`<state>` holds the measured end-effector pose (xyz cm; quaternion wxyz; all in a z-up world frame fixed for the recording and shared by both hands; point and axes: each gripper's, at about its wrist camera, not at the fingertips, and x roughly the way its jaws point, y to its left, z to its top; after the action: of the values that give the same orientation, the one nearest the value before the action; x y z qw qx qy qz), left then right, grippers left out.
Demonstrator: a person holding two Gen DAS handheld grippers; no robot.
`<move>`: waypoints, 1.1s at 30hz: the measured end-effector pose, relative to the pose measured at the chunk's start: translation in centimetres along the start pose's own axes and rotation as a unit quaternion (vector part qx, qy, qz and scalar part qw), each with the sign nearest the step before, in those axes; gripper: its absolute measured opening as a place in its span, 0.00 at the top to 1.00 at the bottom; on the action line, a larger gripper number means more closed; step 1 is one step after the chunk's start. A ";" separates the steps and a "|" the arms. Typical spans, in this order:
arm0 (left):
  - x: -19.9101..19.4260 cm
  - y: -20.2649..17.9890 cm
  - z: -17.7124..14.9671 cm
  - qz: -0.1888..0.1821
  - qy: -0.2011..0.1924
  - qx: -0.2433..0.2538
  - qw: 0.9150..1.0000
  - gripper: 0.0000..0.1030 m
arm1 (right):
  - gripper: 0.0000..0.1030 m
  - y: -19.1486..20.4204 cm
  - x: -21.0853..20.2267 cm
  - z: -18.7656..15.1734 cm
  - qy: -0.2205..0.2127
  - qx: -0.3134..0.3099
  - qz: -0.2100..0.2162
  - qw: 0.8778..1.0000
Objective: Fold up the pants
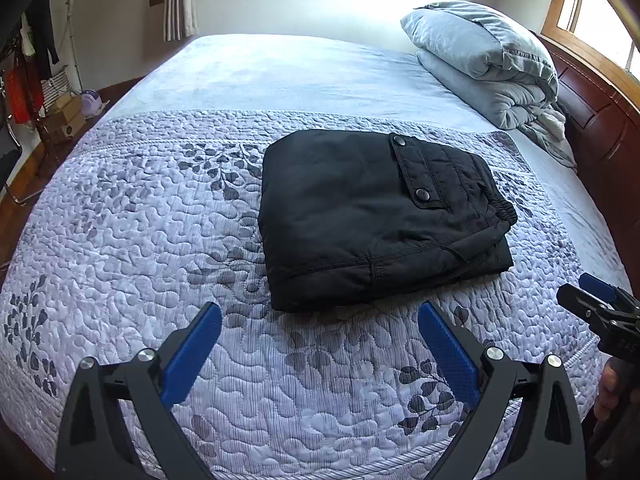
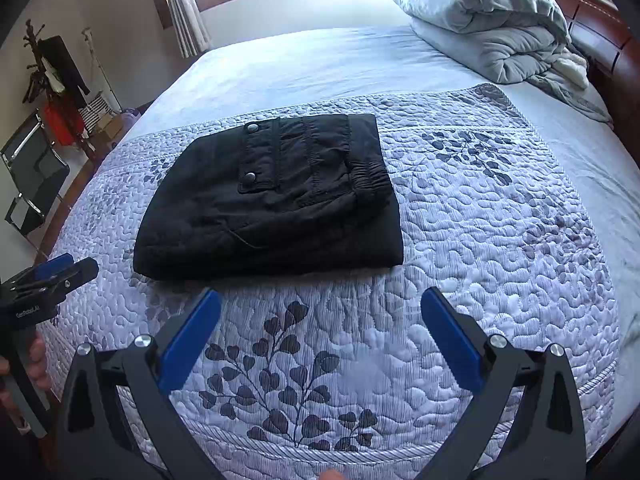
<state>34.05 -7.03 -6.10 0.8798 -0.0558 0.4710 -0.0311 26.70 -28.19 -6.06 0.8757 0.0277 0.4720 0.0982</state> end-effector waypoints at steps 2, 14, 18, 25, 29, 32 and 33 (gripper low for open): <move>0.0 0.0 0.0 -0.001 0.001 0.000 1.000 0.04 | 0.03 0.0 0.0 0.0 0.000 0.000 0.000 1.000; 0.3 0.0 0.1 -0.004 0.003 0.002 1.000 0.04 | 0.03 -0.1 0.1 -0.1 0.001 0.001 -0.002 1.000; 0.3 0.0 0.0 -0.003 0.003 0.002 1.000 0.04 | 0.03 -0.2 0.2 -0.1 0.002 0.001 -0.002 1.000; 0.4 -0.1 0.1 -0.002 0.003 0.005 1.000 0.04 | 0.03 -0.3 0.3 -0.1 0.002 0.001 -0.002 1.000; 0.4 -0.1 0.1 -0.002 0.003 0.005 1.000 0.04 | 0.03 -0.4 0.4 -0.1 0.003 0.002 -0.001 1.000; 0.4 -0.1 0.1 -0.001 0.003 0.006 1.000 0.04 | 0.03 -0.3 0.4 -0.2 0.003 0.001 -0.001 1.000; 0.4 -0.1 0.1 -0.001 0.003 0.006 1.000 0.04 | 0.03 -0.3 0.4 -0.2 0.003 0.001 -0.001 1.000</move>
<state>34.36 -7.15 -6.37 0.8786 -0.0506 0.4735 -0.0354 26.83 -28.41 -6.55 0.8745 0.0280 0.4745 0.0964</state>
